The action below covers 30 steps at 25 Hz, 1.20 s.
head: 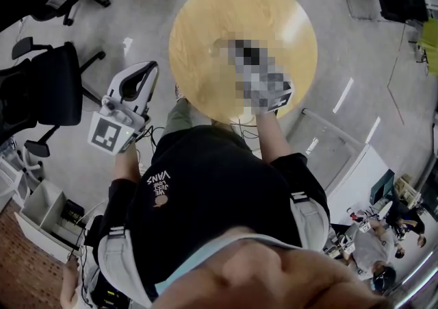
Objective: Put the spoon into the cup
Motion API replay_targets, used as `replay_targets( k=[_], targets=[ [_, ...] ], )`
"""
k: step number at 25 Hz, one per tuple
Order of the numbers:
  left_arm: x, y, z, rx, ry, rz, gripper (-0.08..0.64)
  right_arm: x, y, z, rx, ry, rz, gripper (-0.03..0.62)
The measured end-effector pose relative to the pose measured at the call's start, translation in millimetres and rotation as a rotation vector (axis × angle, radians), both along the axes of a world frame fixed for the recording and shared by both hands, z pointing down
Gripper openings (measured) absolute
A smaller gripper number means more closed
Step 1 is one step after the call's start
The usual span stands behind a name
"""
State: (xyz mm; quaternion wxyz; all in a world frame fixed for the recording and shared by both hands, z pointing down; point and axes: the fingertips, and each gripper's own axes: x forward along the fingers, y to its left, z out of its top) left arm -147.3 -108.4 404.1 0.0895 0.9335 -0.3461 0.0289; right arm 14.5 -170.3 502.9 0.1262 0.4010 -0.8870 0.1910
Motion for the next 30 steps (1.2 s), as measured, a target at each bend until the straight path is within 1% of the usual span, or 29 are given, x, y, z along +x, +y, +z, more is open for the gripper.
replay_targets(
  k=[2, 5, 8, 12, 17, 22, 25, 30],
  targets=[
    [1.1, -0.7, 1.8, -0.017, -0.004, -0.006, -0.003, 1.0, -1.7, 5.0, -0.006, 0.008, 0.001, 0.002],
    [1.0, -1.4, 3.2, -0.006, -0.002, -0.001, -0.003, 1.2, -3.2, 13.3, -0.018, 0.018, 0.003, 0.002],
    [-0.8, -1.7, 6.1, -0.032, -0.005, -0.014, -0.003, 0.3, -3.5, 19.7, -0.025, 0.031, 0.004, 0.002],
    [-1.5, -1.5, 7.9, -0.041, -0.005, -0.019, -0.003, 1.0, -4.7, 25.2, -0.026, 0.044, 0.011, 0.002],
    [-7.8, -0.9, 13.9, 0.019, -0.019, -0.001, -0.003, 0.3, -7.4, 33.6, -0.014, 0.075, 0.025, 0.002],
    [-7.8, -1.6, 12.5, 0.023, -0.014, 0.007, -0.003, -2.0, -10.0, 40.5, -0.014, 0.086, 0.033, 0.002],
    [-7.6, -1.1, 8.8, 0.021, 0.015, 0.007, -0.003, -2.6, -10.2, 44.2, -0.01, 0.097, 0.038, 0.002],
    [-9.2, -0.6, 11.3, 0.016, 0.019, -0.002, -0.003, -8.4, -10.3, 46.4, 0.007, 0.098, 0.033, 0.002]
  ],
)
